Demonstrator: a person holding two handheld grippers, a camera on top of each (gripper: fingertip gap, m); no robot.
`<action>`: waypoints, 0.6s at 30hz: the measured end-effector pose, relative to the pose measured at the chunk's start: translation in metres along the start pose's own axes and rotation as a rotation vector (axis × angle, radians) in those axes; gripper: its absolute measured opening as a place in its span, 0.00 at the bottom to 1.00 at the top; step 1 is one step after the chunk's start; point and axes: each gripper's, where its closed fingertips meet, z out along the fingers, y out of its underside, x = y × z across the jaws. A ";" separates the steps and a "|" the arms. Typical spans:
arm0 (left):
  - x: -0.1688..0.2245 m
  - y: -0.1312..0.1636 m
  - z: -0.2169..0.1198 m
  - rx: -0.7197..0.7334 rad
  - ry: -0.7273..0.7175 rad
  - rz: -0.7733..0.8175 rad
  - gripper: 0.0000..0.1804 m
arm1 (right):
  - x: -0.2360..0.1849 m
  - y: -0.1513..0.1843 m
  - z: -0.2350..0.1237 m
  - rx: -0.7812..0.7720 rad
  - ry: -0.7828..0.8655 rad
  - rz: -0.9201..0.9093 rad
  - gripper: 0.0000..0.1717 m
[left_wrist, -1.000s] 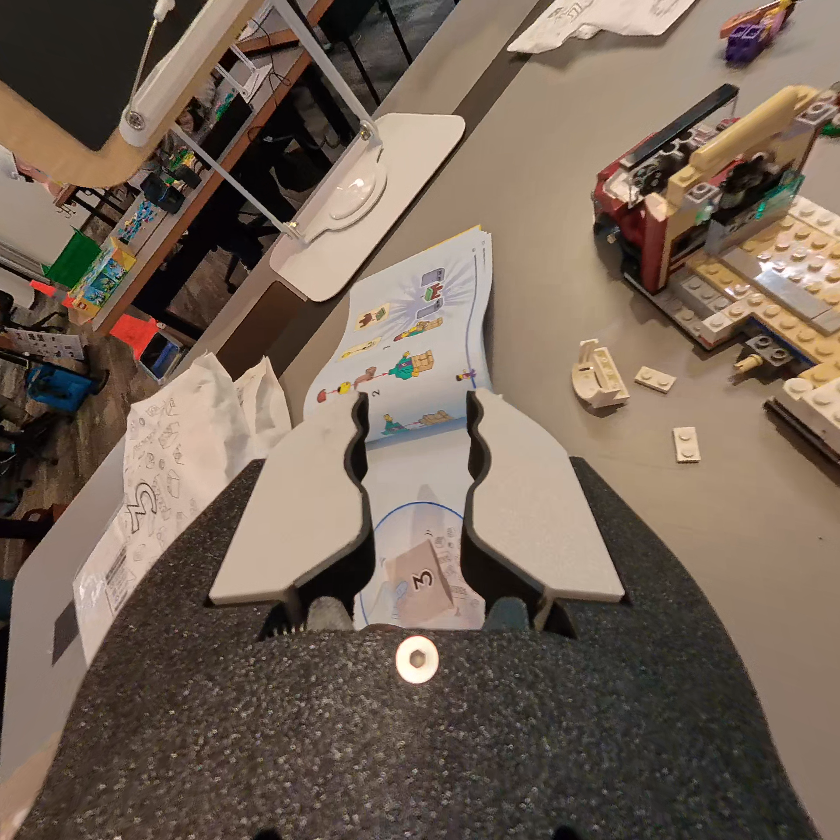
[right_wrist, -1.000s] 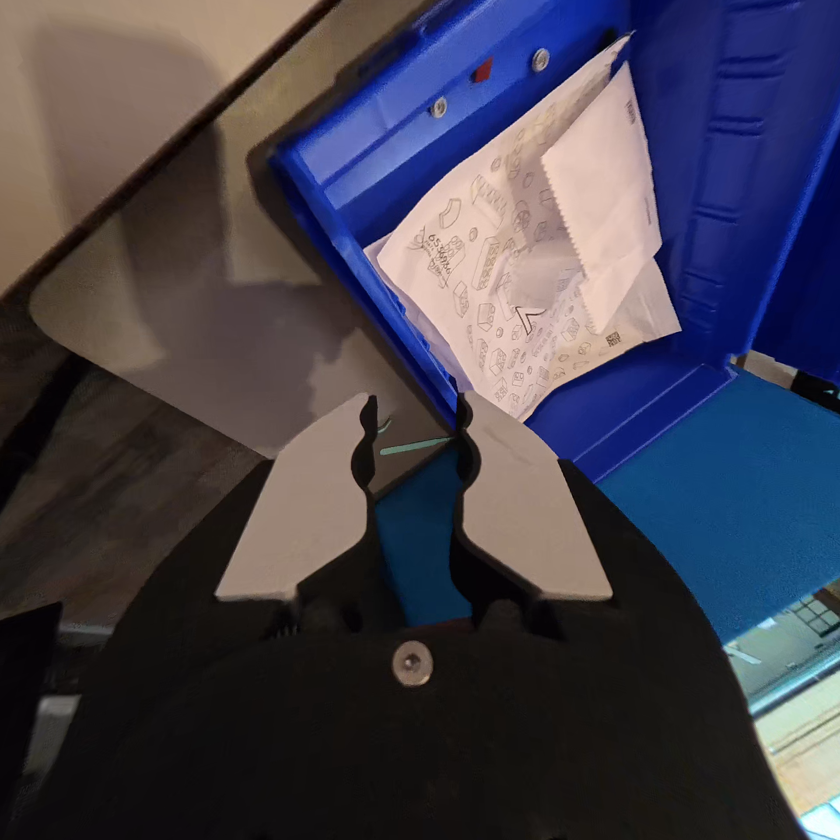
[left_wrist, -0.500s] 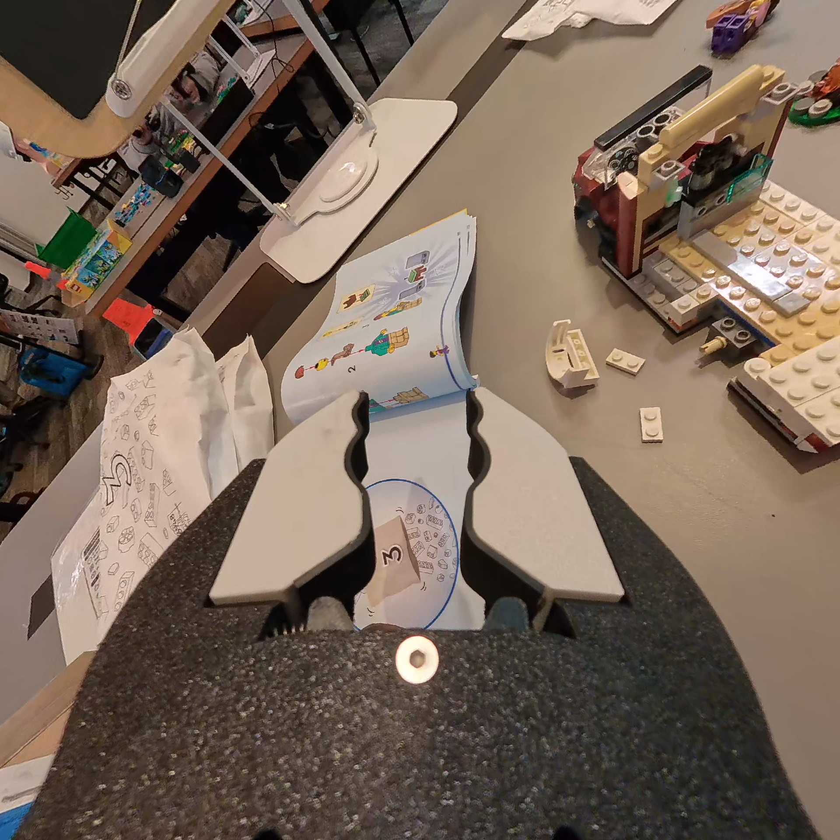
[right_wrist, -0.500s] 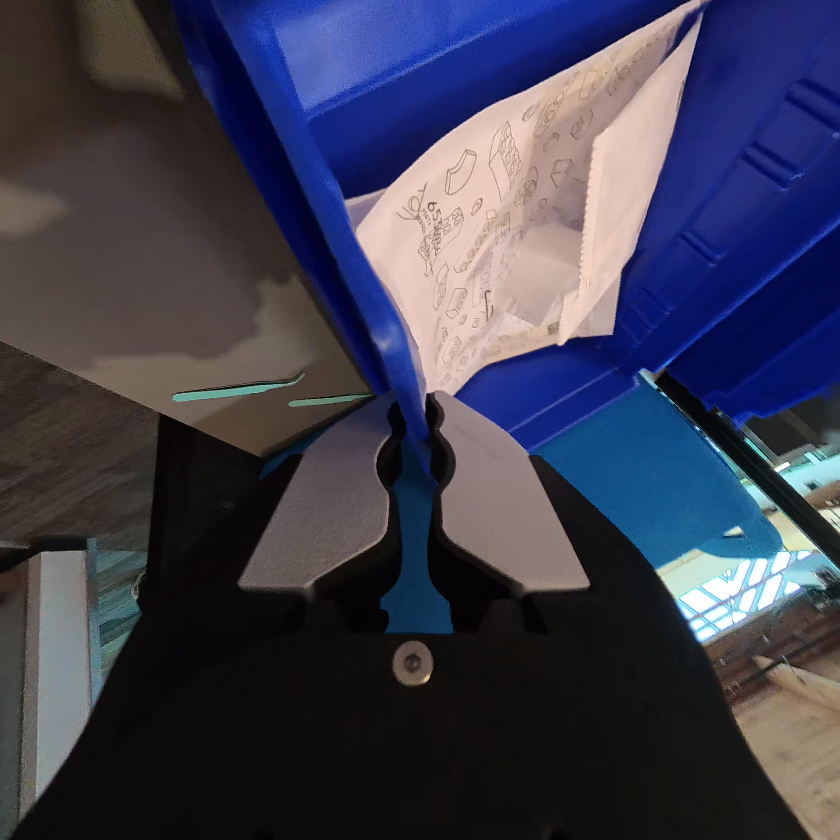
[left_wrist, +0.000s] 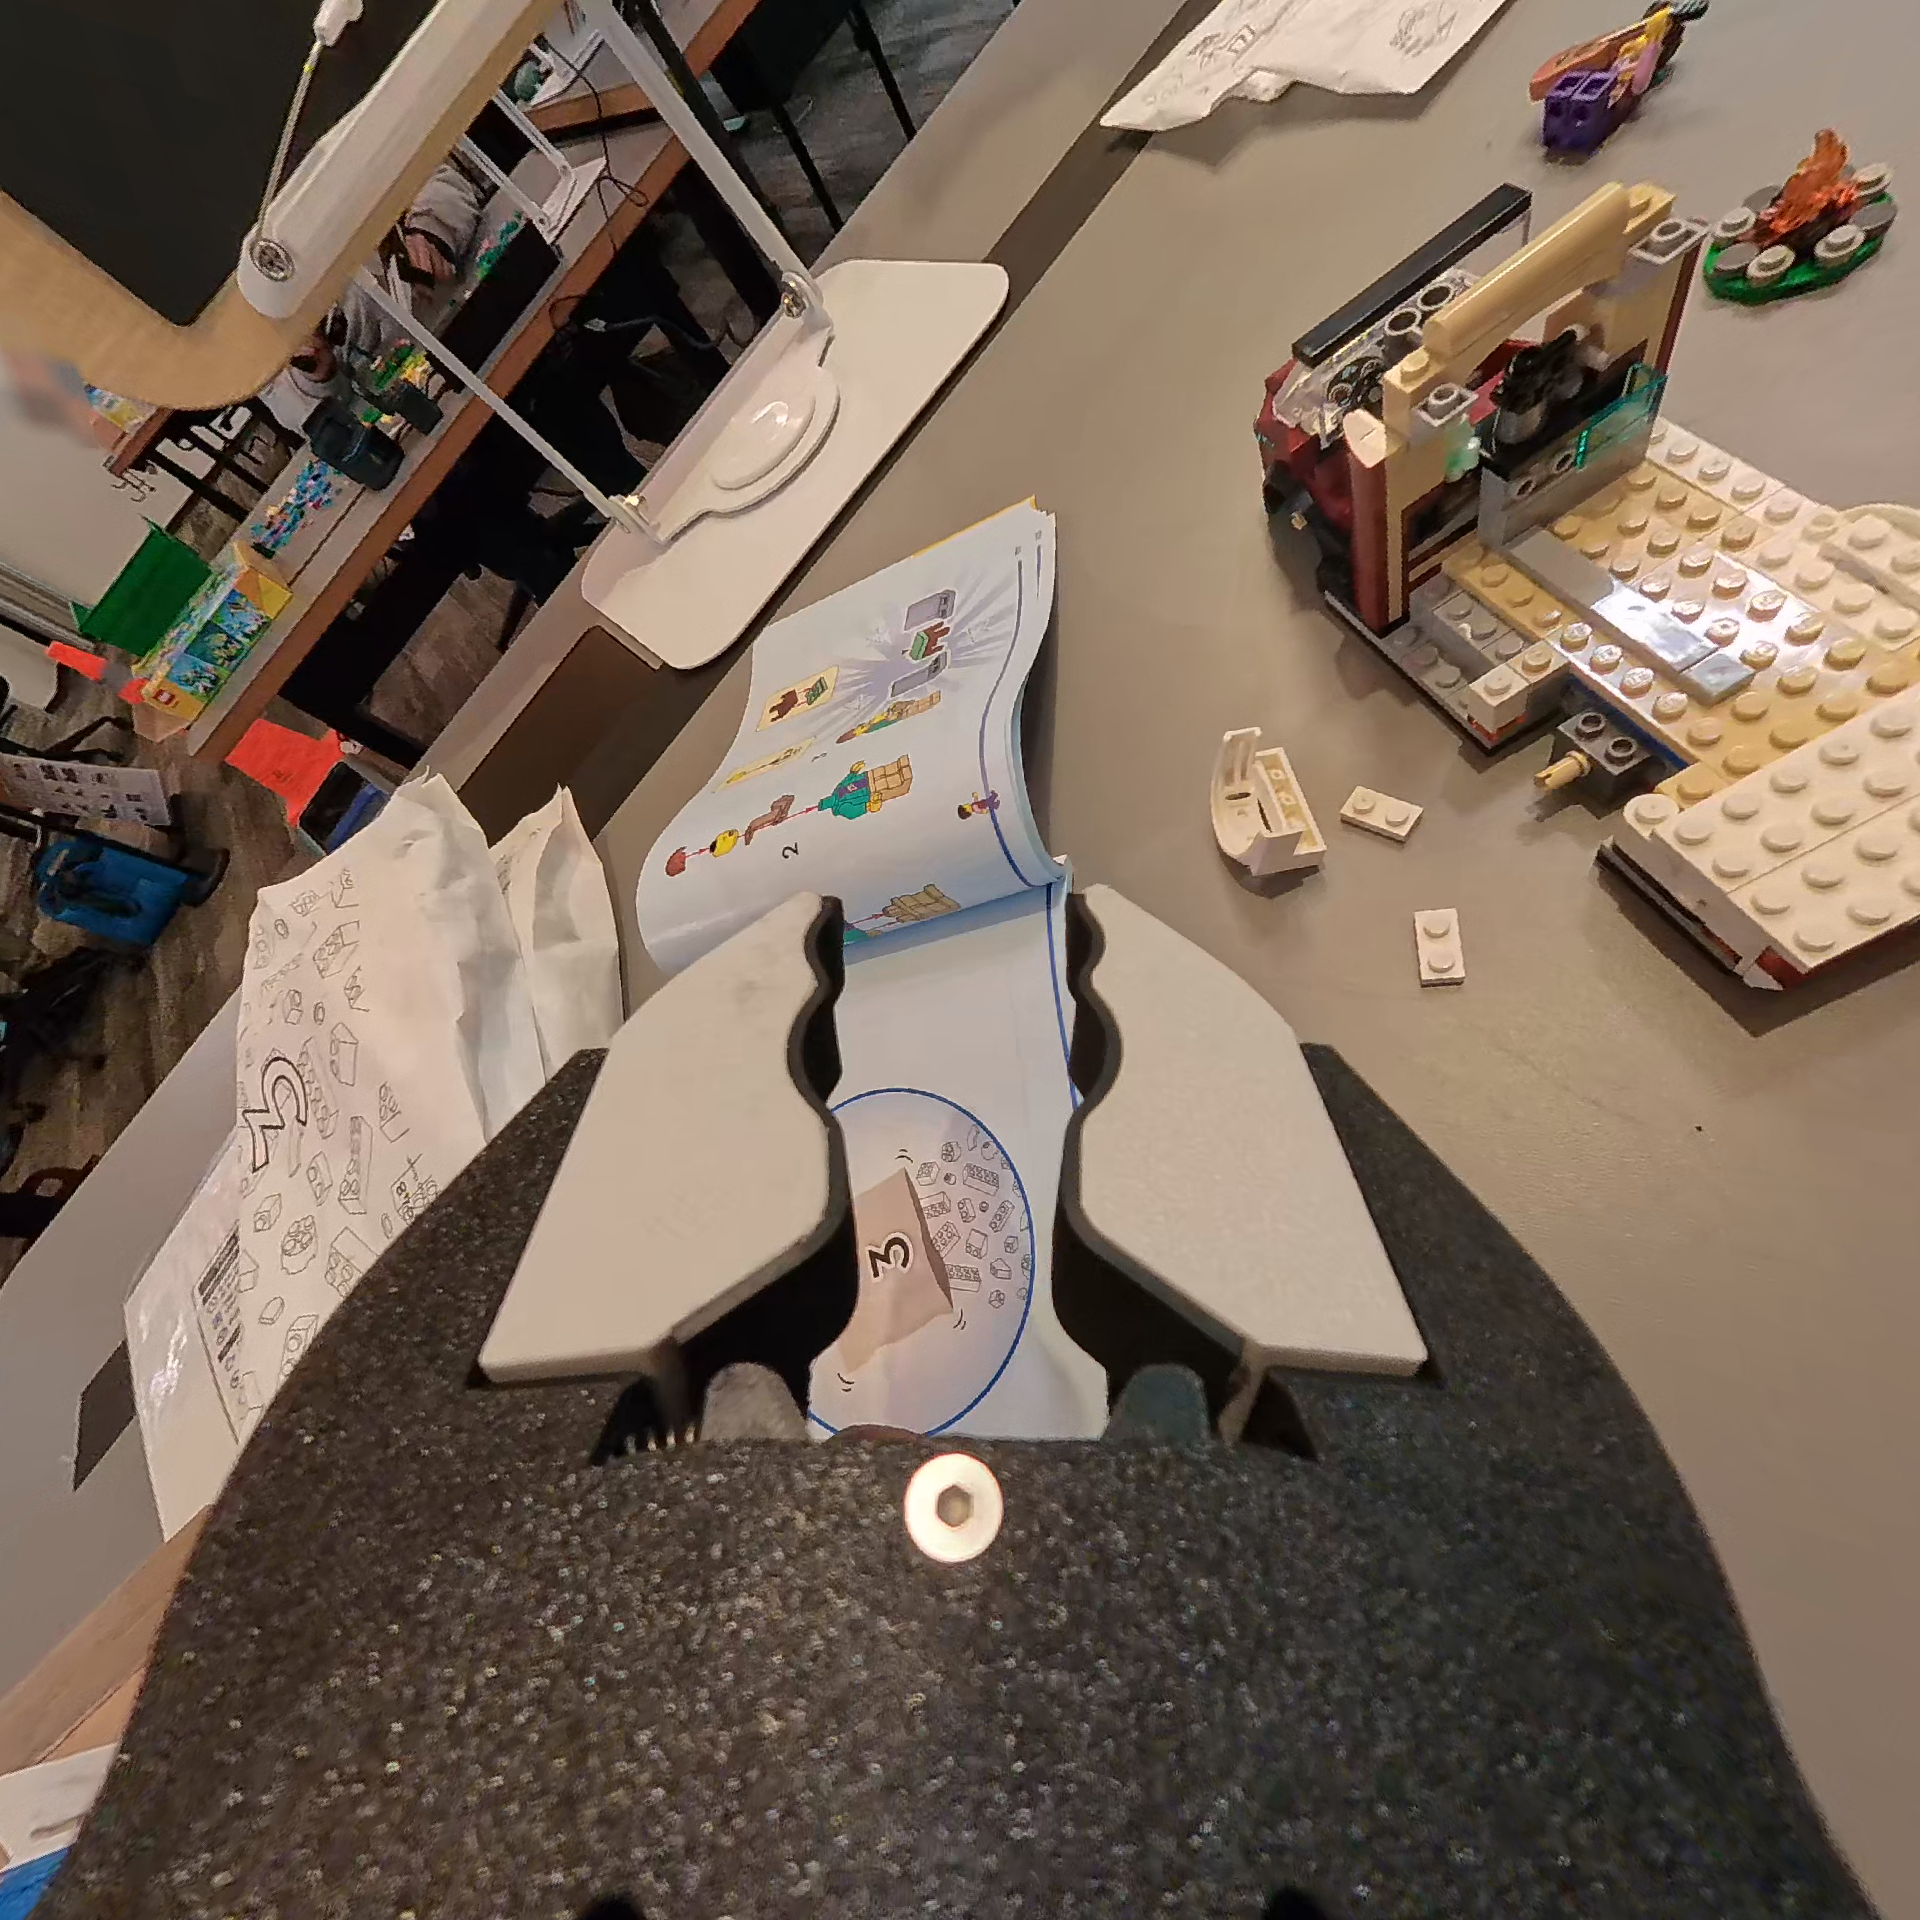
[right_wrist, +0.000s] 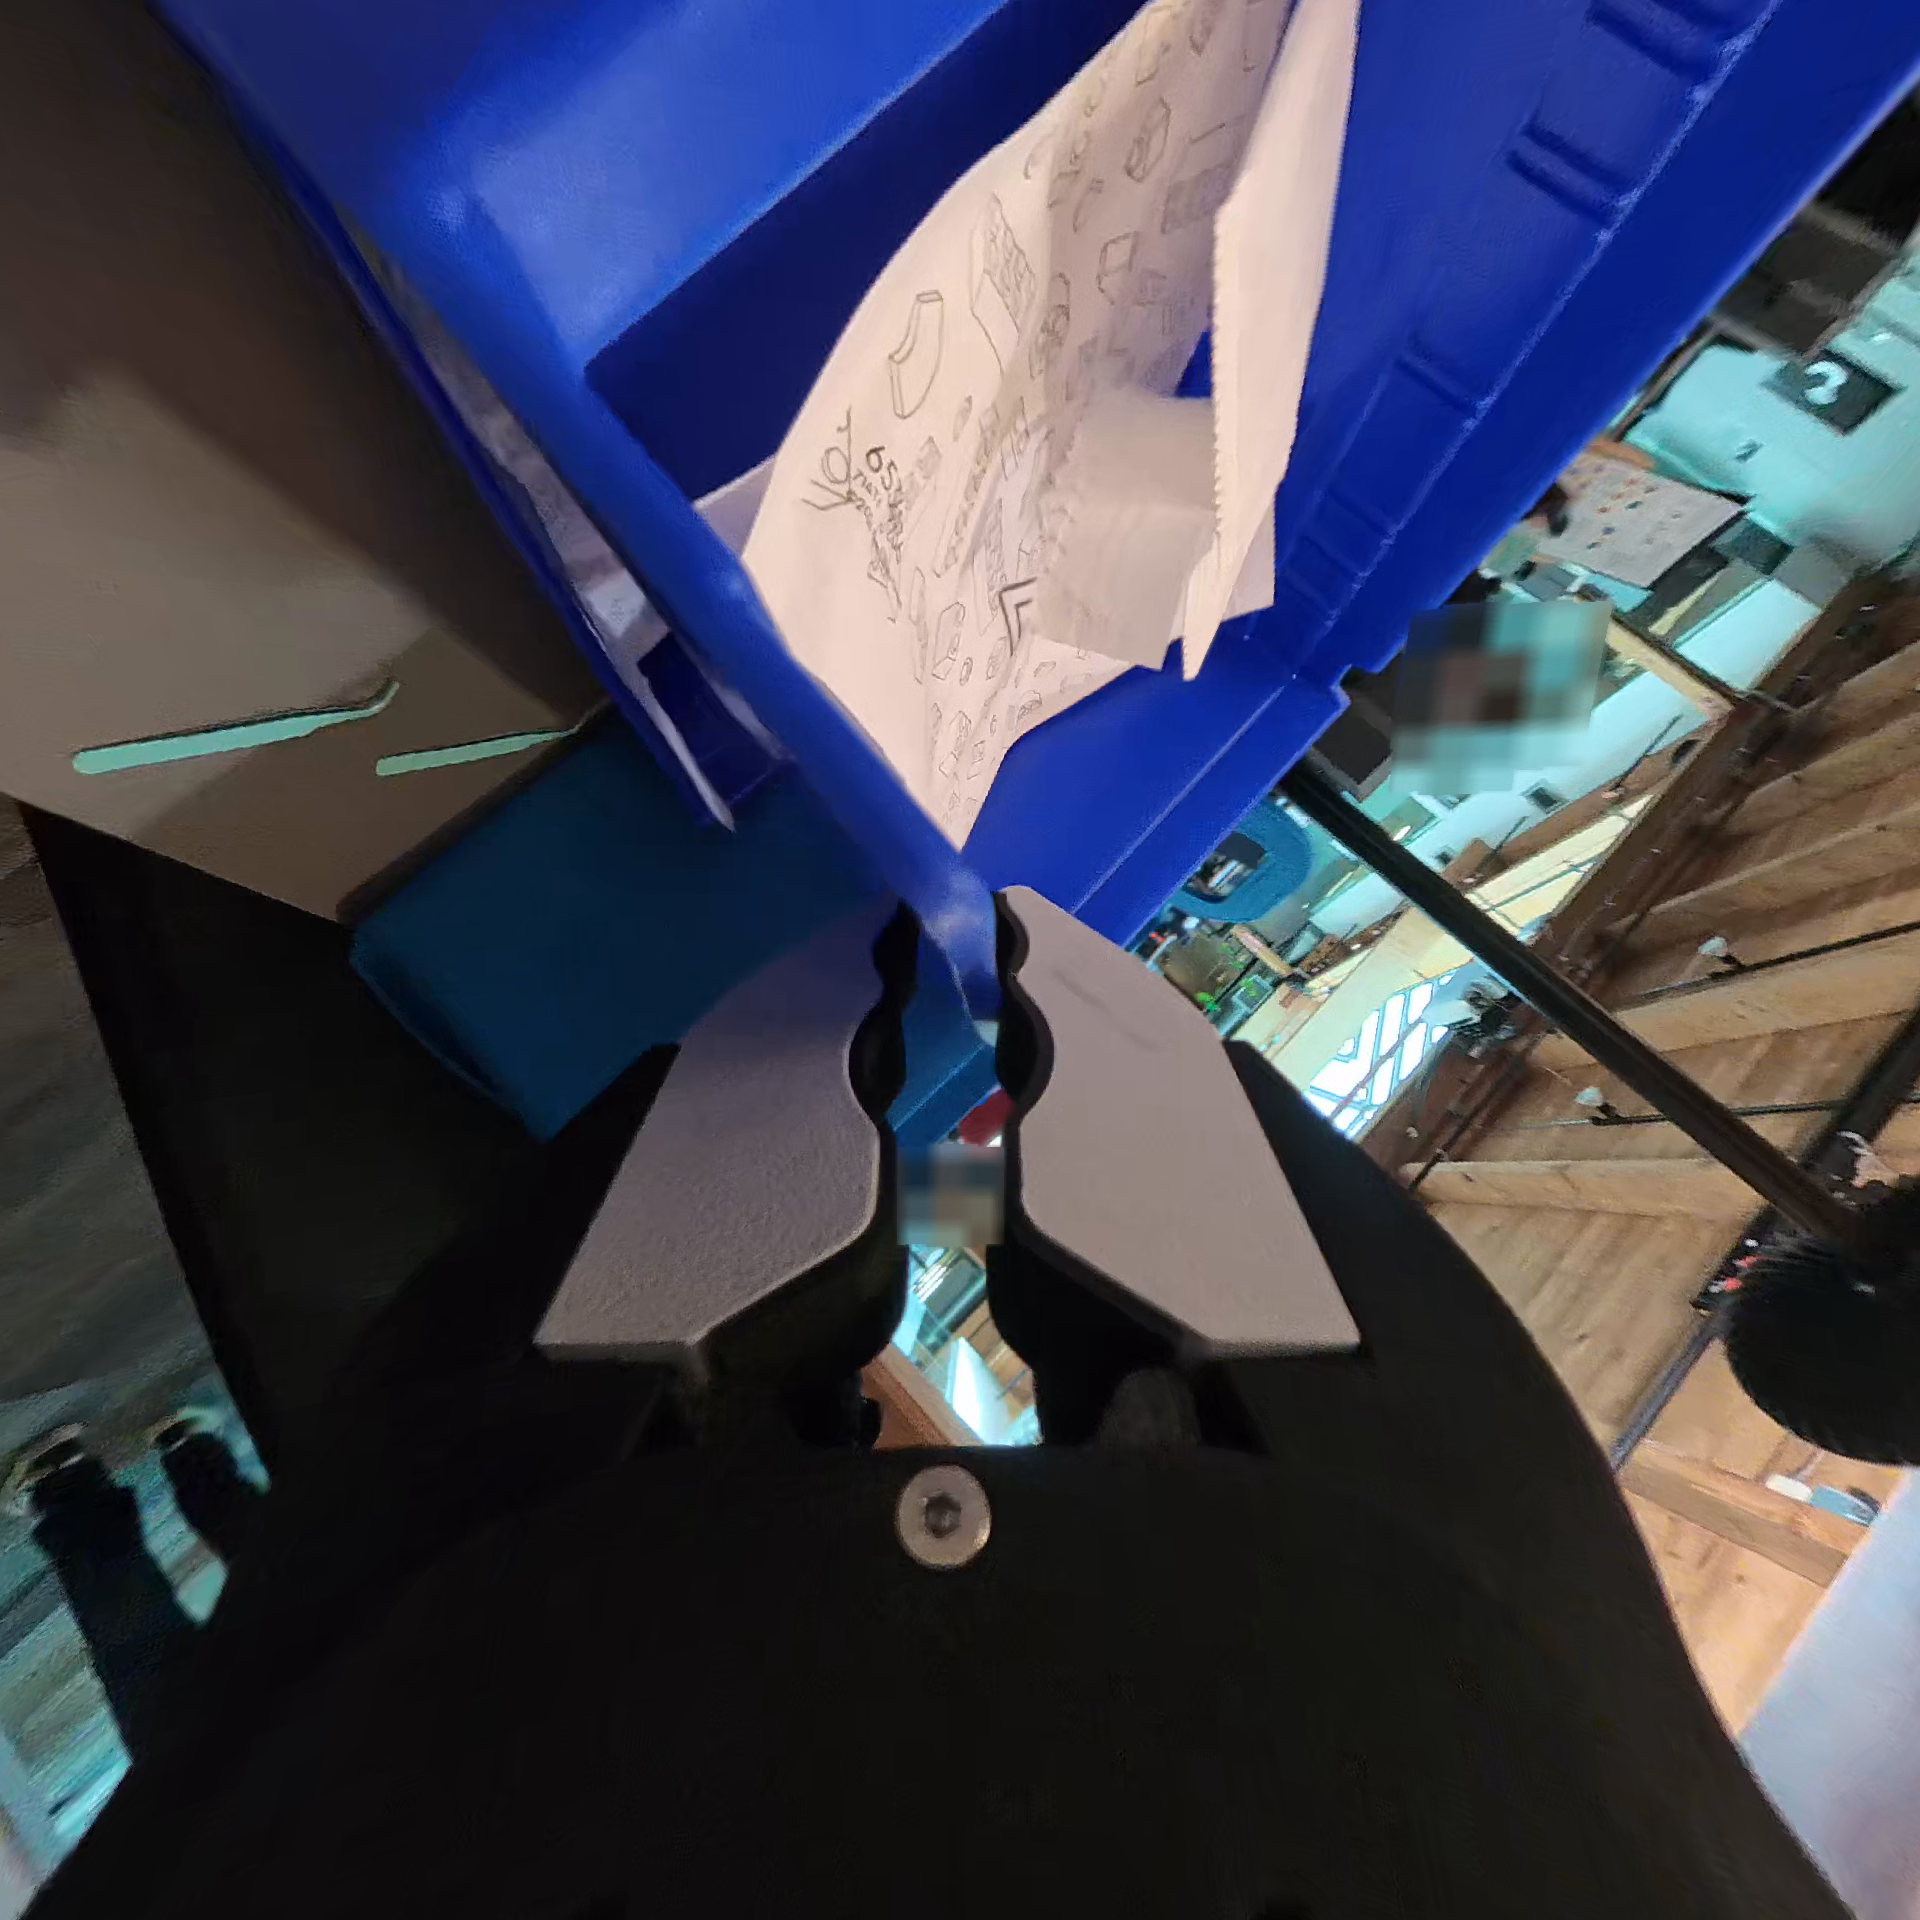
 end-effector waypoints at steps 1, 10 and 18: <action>0.000 0.000 0.000 -0.001 0.000 0.003 0.23 | 0.003 -0.004 -0.011 0.020 0.028 -0.007 0.07; 0.002 -0.003 -0.002 0.009 0.002 0.011 0.23 | -0.007 -0.102 -0.081 0.298 0.186 -0.159 0.08; 0.005 -0.001 -0.001 0.007 0.007 0.012 0.22 | -0.017 -0.174 -0.080 0.394 0.271 -0.298 0.09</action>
